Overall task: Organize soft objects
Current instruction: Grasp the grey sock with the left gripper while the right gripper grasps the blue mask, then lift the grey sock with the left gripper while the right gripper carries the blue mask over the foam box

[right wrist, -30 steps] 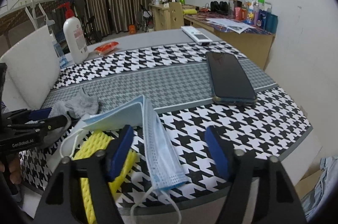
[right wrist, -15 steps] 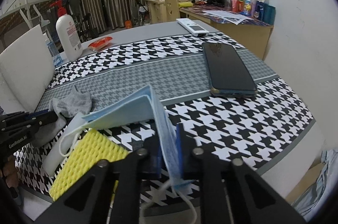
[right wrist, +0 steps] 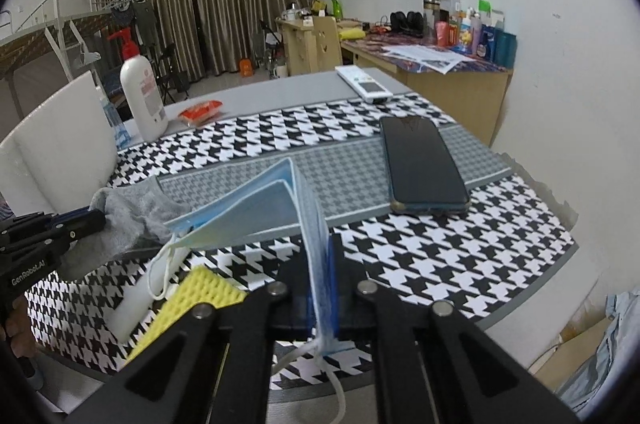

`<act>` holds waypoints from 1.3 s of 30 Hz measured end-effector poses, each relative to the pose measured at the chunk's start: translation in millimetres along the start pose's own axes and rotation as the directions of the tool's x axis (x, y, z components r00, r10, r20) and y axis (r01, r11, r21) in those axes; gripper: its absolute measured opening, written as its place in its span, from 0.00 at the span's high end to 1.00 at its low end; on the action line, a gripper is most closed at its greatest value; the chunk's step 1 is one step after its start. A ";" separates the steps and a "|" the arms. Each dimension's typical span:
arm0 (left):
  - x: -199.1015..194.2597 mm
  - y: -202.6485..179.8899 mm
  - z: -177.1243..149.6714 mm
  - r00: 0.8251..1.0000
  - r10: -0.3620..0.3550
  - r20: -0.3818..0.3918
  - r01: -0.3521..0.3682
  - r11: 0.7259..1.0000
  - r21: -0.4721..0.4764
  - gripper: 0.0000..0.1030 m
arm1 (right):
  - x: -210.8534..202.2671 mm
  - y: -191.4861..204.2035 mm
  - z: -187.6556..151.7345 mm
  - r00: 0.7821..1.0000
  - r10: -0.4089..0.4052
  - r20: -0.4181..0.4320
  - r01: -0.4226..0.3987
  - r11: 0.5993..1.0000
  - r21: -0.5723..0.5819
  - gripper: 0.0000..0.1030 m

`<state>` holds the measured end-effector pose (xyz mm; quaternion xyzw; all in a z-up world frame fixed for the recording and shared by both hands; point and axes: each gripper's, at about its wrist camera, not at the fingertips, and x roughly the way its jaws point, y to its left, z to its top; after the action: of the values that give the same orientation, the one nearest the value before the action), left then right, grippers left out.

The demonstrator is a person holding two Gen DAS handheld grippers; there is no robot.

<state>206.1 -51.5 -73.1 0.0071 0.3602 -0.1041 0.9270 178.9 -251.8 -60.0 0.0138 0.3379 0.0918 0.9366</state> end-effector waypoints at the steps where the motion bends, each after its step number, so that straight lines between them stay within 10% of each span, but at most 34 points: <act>1: -2.9 0.0 0.9 1.000 0.000 0.008 0.000 1.000 0.001 0.91 | -2.2 1.0 1.2 1.000 0.007 0.006 -0.007 1.000 -0.001 0.92; 39: -92.2 7.8 33.6 0.967 0.085 0.241 -0.099 0.994 0.048 0.92 | -45.1 52.1 46.8 0.976 0.127 0.178 -0.111 0.989 -0.093 0.95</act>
<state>163.8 -29.5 13.0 0.0388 0.2424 -0.0718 0.9667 166.2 -207.1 9.1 0.0038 0.2444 0.1600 0.9564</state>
